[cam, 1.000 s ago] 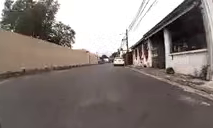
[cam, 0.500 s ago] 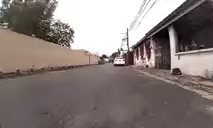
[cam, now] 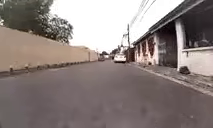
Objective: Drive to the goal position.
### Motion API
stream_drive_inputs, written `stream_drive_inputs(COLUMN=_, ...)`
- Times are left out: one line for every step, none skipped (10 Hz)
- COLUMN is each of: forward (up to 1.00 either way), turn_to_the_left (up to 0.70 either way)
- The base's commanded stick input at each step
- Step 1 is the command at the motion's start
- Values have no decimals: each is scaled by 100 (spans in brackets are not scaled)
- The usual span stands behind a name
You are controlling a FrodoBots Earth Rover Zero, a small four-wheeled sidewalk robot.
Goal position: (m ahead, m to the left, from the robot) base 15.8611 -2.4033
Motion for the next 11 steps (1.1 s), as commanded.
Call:
stream_drive_inputs(forward=100, turn_to_the_left=0)
stream_drive_inputs(forward=100, turn_to_the_left=0)
stream_drive_inputs(forward=100, turn_to_the_left=0)
stream_drive_inputs(forward=100, turn_to_the_left=0)
stream_drive_inputs(forward=100, turn_to_the_left=0)
stream_drive_inputs(forward=100, turn_to_the_left=0)
stream_drive_inputs(forward=100, turn_to_the_left=0)
stream_drive_inputs(forward=100, turn_to_the_left=0)
stream_drive_inputs(forward=100, turn_to_the_left=0)
stream_drive_inputs(forward=100, turn_to_the_left=0)
stream_drive_inputs(forward=100, turn_to_the_left=0)
